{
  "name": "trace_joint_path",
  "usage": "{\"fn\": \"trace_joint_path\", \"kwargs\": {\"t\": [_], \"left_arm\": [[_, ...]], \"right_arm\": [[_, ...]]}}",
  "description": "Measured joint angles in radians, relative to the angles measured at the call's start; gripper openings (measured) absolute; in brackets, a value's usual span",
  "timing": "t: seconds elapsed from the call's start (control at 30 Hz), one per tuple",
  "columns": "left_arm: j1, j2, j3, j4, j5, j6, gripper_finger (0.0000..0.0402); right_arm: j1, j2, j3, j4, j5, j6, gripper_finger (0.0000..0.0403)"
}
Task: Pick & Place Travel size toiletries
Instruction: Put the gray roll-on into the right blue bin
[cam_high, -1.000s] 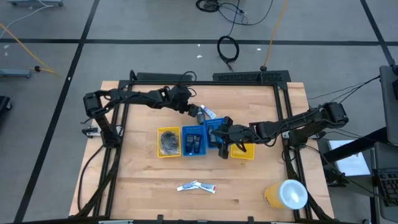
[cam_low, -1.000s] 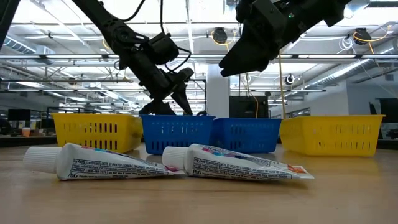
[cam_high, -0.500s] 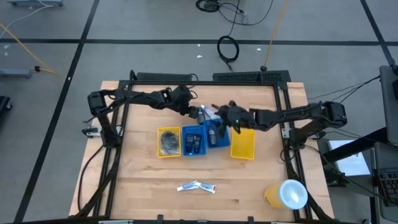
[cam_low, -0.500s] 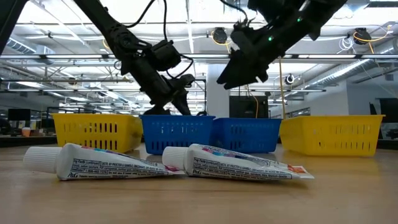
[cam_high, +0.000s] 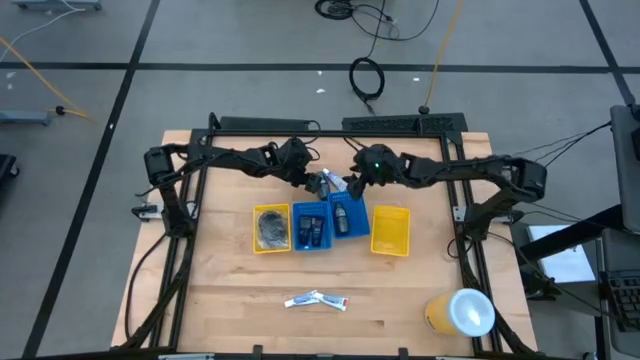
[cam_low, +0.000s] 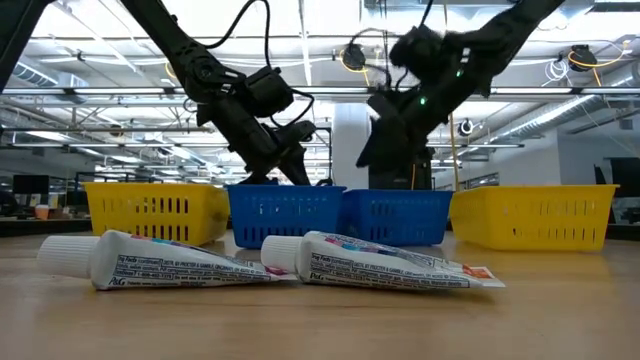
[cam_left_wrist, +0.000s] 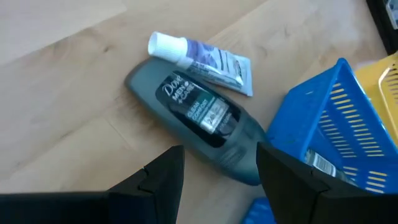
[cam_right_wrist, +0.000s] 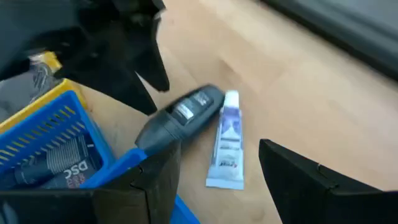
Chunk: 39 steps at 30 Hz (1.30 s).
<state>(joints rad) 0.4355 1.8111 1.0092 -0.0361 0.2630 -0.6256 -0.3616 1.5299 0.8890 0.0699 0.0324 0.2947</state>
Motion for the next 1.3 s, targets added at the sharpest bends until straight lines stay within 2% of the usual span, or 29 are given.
{"fn": "trace_joint_path", "kwargs": {"t": [0.2, 0.47, 0.67, 0.93, 1.3], "left_arm": [[0.001, 0.000, 0.000, 0.014, -0.002, 0.019, 0.0200], [-0.010, 0.000, 0.000, 0.017, -0.003, 0.031, 0.0200], [-0.028, 0.000, 0.000, 0.018, -0.011, 0.048, 0.0200], [-0.037, 0.000, 0.000, 0.004, -0.047, 0.074, 0.0200], [-0.037, 0.000, 0.000, 0.003, -0.047, 0.074, 0.0200]], "right_arm": [[-0.063, 0.078, 0.000, 0.054, -0.137, 0.026, 0.0205], [-0.097, 0.164, 0.021, 0.175, -0.295, 0.035, 0.0154], [-0.097, 0.251, 0.083, 0.157, -0.353, 0.008, 0.0140], [-0.095, 0.312, 0.103, 0.102, -0.355, -0.026, 0.0131], [-0.066, 0.312, 0.103, 0.088, -0.377, -0.077, 0.0067]]}}
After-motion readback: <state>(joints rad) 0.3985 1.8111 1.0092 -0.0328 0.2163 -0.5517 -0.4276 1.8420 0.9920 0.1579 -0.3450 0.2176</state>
